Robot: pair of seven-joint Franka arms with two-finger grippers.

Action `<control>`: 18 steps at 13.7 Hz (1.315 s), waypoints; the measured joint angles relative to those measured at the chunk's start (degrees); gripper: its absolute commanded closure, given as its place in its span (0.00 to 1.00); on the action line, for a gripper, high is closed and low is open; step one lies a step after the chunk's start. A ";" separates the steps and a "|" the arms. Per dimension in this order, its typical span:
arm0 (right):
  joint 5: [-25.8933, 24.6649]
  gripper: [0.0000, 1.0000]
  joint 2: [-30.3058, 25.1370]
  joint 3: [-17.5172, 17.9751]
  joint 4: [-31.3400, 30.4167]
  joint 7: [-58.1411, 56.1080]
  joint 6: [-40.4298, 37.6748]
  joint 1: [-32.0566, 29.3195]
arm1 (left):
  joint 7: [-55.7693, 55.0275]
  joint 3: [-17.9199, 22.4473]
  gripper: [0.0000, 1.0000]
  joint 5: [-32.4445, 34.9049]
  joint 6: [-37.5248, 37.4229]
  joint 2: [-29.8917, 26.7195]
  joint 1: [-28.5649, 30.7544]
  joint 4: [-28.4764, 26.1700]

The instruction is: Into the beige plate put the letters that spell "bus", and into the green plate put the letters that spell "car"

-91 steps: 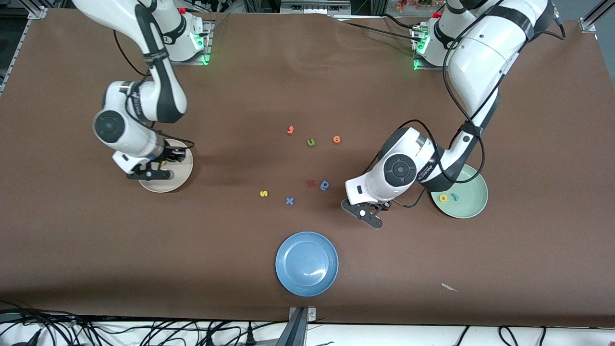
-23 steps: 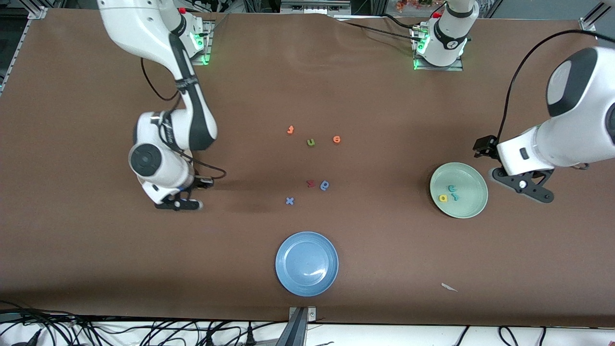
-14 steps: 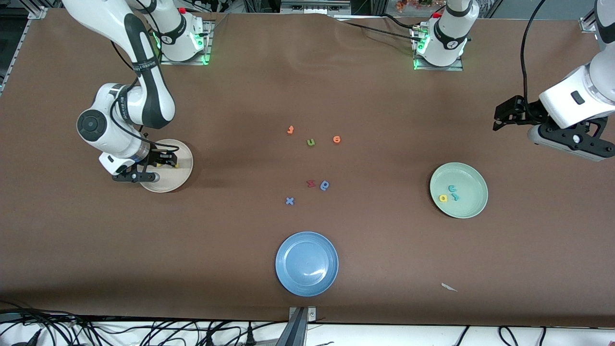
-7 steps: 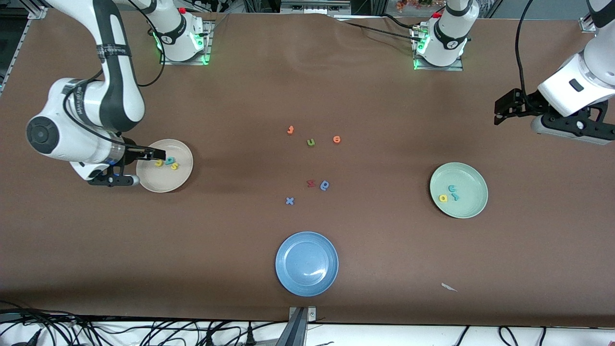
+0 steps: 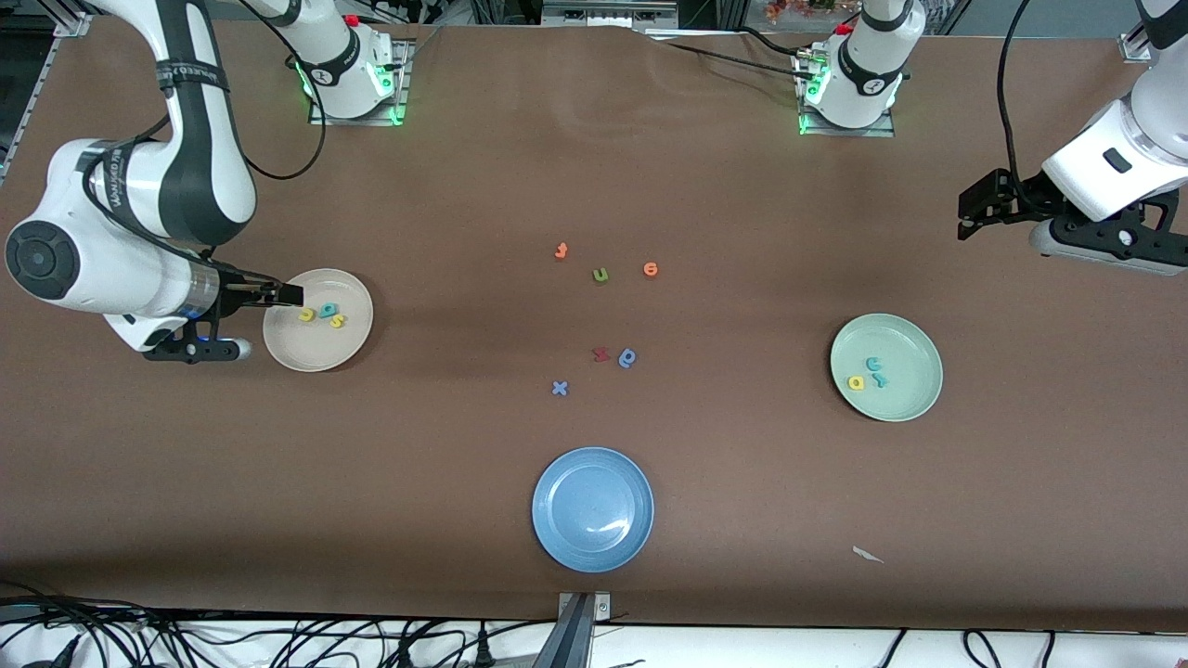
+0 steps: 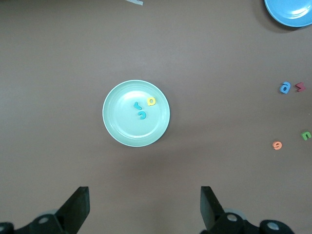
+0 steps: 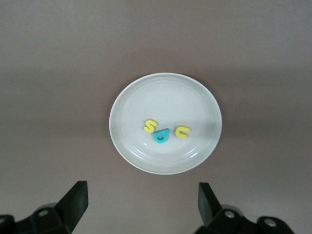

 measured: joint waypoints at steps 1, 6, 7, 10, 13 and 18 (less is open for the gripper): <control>-1.66 0.00 -2.01 3.26 0.09 1.17 -1.28 -3.05 | -0.06 0.06 0.00 0.00 0.03 0.00 0.12 0.00; -6.21 0.00 -13.27 11.88 2.30 5.06 -11.06 -11.26 | -0.11 -0.44 0.00 0.00 0.05 0.06 1.40 0.01; -6.45 0.00 -14.54 12.11 3.99 5.58 -13.70 -11.26 | -0.11 -0.53 0.00 0.00 0.05 0.07 1.40 0.01; -6.53 0.00 -15.42 12.26 9.14 6.02 -18.95 -11.46 | -0.12 -0.78 0.00 0.00 0.05 0.07 1.39 0.01; -6.52 0.00 -15.02 12.28 9.51 6.09 -19.11 -13.13 | -0.12 -0.83 0.00 0.00 -0.01 0.07 1.39 0.01; -6.52 0.00 -14.75 12.99 9.51 6.91 -19.14 -13.19 | -0.11 -0.88 0.00 0.00 -0.01 0.07 1.37 0.01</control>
